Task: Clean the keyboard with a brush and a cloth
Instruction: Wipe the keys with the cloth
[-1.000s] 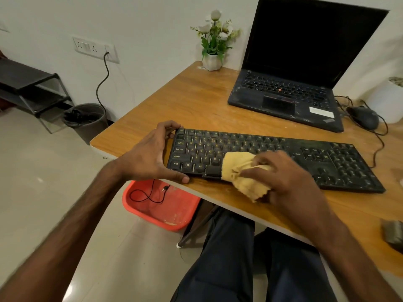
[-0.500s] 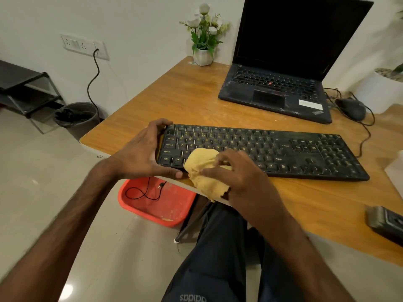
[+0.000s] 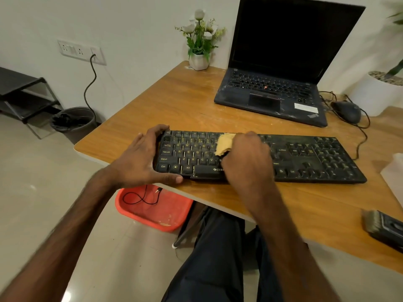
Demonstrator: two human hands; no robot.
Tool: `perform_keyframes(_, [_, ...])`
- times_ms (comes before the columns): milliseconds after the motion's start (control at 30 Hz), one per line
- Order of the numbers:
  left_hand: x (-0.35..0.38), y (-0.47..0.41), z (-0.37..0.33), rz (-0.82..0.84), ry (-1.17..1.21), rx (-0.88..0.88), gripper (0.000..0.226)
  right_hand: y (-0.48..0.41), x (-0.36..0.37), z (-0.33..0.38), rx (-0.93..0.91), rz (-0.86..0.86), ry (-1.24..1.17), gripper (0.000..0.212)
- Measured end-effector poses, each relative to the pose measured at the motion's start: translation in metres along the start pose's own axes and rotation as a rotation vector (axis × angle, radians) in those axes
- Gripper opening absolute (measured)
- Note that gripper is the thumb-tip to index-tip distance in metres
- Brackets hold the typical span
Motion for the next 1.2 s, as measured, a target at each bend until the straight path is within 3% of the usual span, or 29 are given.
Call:
perform_keyframes(167, [-0.002,0.001,-0.003,0.007,0.015,-0.010,0.136,0.012,0.023,0.063,-0.293,0.060,-0.047,0.040])
perform_keyframes(233, [-0.003,0.002,-0.003,0.008,0.022,-0.010,0.134,0.001,0.016,0.046,-0.270,0.052,-0.052,0.046])
perform_keyframes(367, [-0.003,0.002,-0.004,0.001,0.035,-0.011,0.133,-0.032,-0.027,0.003,-0.176,-0.157,-0.060,0.048])
perform_keyframes(433, [-0.004,0.003,-0.007,0.004,0.039,-0.008,0.133,-0.035,-0.020,0.007,-0.241,-0.079,-0.074,0.045])
perform_keyframes(500, [-0.005,0.003,-0.008,0.003,0.033,-0.009,0.132,-0.026,0.005,0.018,-0.307,0.113,-0.037,0.047])
perform_keyframes(600, [-0.006,0.004,-0.009,0.008,0.035,-0.022,0.132,-0.016,0.017,0.030,-0.377,0.132,0.119,0.050])
perform_keyframes(867, [-0.006,0.005,-0.010,0.004,0.030,-0.019,0.133,-0.023,0.012,0.015,-0.312,0.226,-0.036,0.035])
perform_keyframes(1000, [-0.004,0.004,-0.008,0.023,0.038,-0.030,0.134,-0.042,-0.020,-0.005,-0.186,0.018,-0.298,0.027])
perform_keyframes(1133, [-0.005,0.004,-0.009,0.017,0.033,-0.022,0.133,-0.018,0.008,0.014,-0.275,0.229,-0.135,0.035])
perform_keyframes(1200, [-0.005,0.004,-0.009,0.004,0.033,-0.020,0.134,-0.009,0.017,0.022,-0.303,0.226,0.048,0.044])
Point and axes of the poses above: each hand's wrist, its own y-axis away from the middle knuckle, its own x-axis out of the palm, z = x × y, the point moved 8 cm from there along -y, towards the middle knuckle, and after that the axes turned 2 degrees about -y, right-handed, at the moved point
